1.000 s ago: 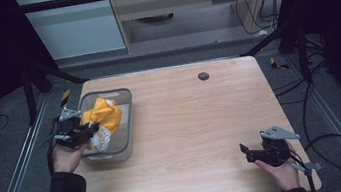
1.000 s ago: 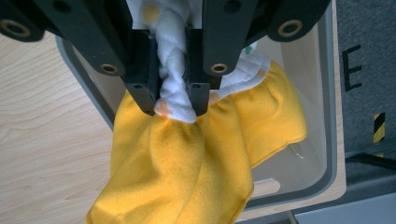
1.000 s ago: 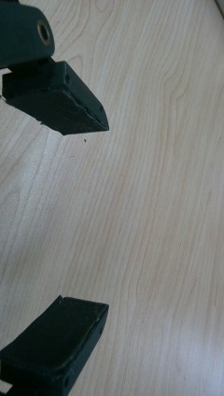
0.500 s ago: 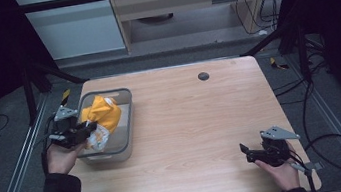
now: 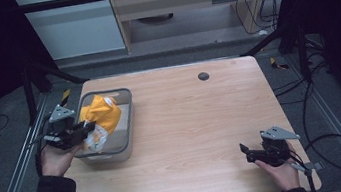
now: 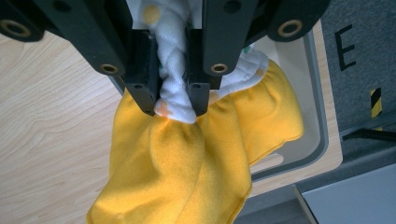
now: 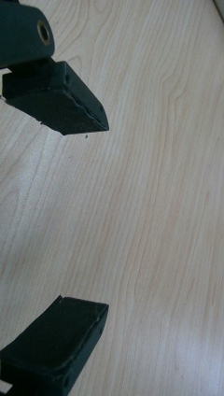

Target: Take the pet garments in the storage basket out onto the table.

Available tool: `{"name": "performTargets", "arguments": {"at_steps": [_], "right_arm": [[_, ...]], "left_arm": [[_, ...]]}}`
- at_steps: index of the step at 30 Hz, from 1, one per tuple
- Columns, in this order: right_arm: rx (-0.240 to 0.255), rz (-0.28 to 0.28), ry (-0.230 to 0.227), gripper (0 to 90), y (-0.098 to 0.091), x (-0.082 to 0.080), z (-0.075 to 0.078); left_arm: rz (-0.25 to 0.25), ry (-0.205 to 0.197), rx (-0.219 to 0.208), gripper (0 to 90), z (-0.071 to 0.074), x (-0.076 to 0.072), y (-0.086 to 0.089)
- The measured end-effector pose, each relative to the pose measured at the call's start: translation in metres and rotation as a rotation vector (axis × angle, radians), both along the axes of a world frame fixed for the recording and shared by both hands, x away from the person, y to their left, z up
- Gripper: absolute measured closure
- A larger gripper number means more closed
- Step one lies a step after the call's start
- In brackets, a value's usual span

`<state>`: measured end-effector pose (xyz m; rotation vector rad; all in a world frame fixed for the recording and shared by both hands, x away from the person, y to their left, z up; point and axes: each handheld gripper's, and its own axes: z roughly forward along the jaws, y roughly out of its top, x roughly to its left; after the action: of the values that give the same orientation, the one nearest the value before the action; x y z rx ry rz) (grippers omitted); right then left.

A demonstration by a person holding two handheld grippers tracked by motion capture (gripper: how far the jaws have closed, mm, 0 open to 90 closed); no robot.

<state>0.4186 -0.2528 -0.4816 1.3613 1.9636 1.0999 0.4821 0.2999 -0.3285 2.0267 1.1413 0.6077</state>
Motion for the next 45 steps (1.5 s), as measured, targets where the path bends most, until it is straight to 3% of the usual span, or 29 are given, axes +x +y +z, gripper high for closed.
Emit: {"name": "performTargets", "arguments": {"at_steps": [17, 32, 45], "right_arm": [[0.002, -0.001, -0.004, 11.1, -0.001, 0.000, 0.000], [0.012, -0.004, 0.005, 11.1, -0.001, 0.000, 0.001], [0.000, -0.009, -0.015, 11.1, -0.002, -0.001, 0.001]], "left_arm": [[-0.118, -0.022, 0.013, 77.1, 0.020, -0.013, -0.028], [-0.190, -0.018, -0.002, 77.1, 0.022, -0.018, -0.048], [-0.246, -0.015, -0.002, 77.0, 0.020, -0.019, -0.070]]}}
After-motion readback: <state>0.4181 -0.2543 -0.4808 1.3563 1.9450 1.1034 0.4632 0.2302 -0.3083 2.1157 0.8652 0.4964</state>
